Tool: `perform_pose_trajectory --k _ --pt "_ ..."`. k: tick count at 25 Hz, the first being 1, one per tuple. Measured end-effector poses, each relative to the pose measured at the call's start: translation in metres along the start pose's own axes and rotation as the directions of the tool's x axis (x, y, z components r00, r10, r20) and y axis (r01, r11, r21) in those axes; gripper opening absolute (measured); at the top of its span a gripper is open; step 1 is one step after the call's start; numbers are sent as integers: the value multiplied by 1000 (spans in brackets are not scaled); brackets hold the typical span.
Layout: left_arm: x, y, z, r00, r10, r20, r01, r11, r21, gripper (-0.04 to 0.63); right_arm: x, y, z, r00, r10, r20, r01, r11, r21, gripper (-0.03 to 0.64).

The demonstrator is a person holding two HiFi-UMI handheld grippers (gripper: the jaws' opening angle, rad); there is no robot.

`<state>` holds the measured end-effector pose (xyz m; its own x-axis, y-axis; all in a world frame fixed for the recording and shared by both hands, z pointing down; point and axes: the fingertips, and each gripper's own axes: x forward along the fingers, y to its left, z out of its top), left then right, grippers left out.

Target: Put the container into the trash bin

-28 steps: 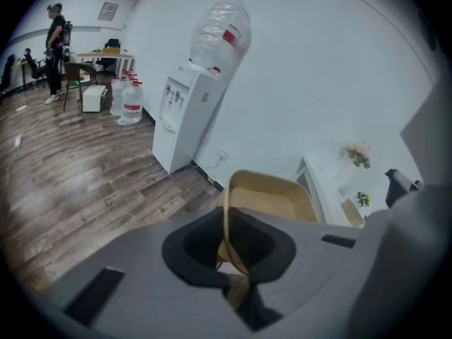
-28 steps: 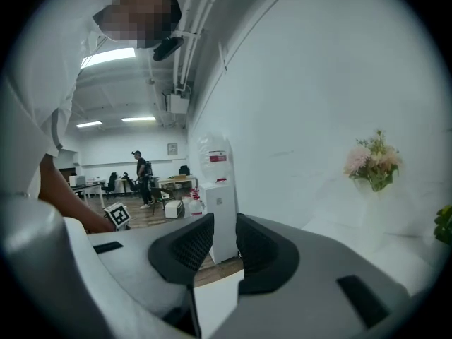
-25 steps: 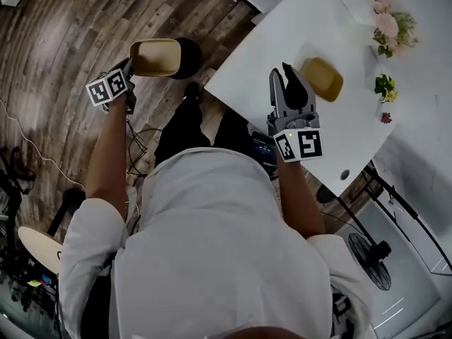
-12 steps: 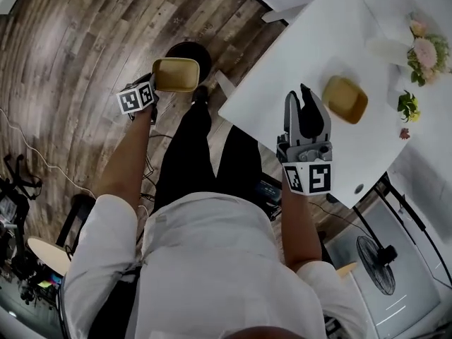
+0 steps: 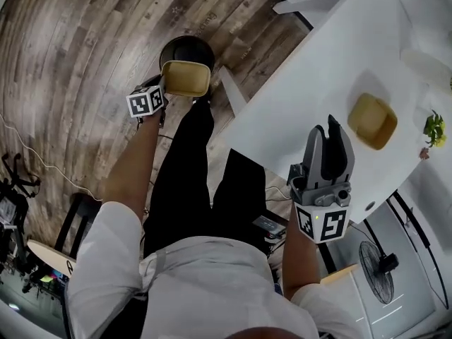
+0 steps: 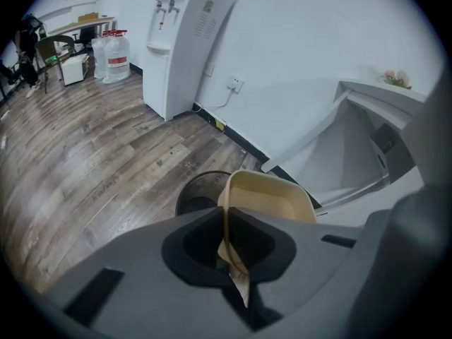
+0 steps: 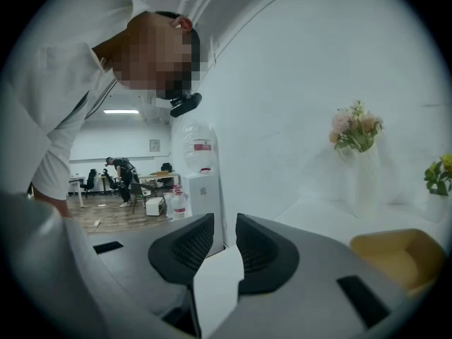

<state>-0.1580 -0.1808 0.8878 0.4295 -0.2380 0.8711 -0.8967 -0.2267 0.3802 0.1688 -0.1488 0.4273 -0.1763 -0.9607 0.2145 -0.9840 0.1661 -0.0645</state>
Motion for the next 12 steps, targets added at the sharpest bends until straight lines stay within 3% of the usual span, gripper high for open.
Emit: perform_pose_trajectory --k 6,12 --pt "37 24 -18 999 49 8 -49 997 -63 25 -4 1 -14 999 38 -1 -38 999 -3 118" --pt "68 47 -30 998 60 -4 -60 996 -59 26 2 2 -26 998 63 -12 -63 998 -1 118"
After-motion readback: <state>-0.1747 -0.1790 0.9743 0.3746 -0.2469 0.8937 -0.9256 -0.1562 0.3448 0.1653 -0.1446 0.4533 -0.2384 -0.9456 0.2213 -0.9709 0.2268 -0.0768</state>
